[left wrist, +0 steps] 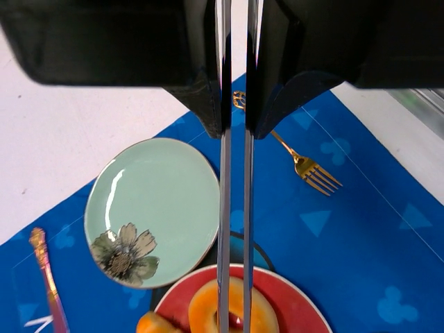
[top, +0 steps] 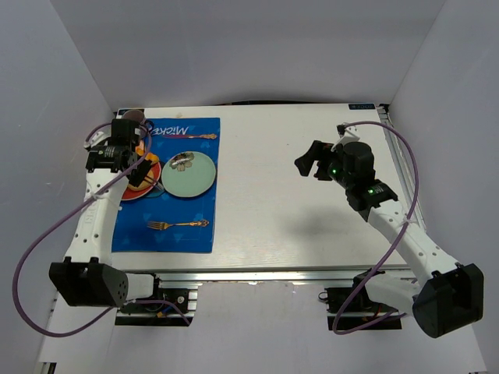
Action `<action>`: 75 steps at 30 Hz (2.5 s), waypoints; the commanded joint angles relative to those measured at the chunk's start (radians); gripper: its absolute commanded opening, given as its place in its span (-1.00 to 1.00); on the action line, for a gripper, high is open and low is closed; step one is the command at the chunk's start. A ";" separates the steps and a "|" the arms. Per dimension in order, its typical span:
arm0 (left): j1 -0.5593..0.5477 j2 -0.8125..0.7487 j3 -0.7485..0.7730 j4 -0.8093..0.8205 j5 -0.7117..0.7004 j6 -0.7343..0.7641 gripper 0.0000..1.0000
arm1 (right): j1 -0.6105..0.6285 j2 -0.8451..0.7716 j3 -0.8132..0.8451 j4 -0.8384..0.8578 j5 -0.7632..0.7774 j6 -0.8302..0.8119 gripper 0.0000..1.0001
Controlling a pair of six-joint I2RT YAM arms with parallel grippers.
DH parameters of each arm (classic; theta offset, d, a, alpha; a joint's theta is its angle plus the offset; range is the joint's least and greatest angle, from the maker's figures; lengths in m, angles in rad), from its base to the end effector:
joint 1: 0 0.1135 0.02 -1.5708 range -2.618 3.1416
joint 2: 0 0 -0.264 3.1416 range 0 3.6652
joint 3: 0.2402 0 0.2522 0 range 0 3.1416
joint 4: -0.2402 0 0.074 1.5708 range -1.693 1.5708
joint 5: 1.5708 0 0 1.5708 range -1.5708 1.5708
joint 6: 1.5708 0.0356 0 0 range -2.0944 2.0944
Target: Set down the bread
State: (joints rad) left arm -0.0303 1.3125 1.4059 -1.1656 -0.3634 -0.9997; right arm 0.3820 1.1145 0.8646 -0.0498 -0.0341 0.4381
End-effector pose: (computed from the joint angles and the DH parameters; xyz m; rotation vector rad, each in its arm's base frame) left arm 0.2424 0.0053 0.3571 -1.2852 2.1863 0.0874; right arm 0.2413 0.0983 0.3157 0.0296 1.9135 0.5927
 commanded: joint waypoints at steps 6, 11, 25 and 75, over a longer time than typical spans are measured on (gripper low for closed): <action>0.006 -0.085 0.068 0.003 -0.055 0.075 -1.00 | 0.006 0.013 0.070 0.025 -0.015 0.004 0.79; 0.006 -0.095 0.038 0.053 0.021 0.156 -1.00 | 0.005 0.011 0.082 0.011 0.014 0.001 0.79; -0.440 -0.151 -0.123 0.309 0.047 0.548 -1.00 | -0.003 0.067 0.194 -0.082 0.235 -0.116 0.79; -0.628 -0.214 -0.607 0.508 -0.100 0.452 -0.47 | -0.026 0.018 0.140 -0.119 0.301 -0.136 0.79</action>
State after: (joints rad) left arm -0.6548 1.1259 0.7918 -0.6739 -0.4278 -0.5381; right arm 0.3599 1.1465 1.0111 -0.2081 0.2737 0.2996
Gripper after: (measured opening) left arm 0.308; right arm 0.895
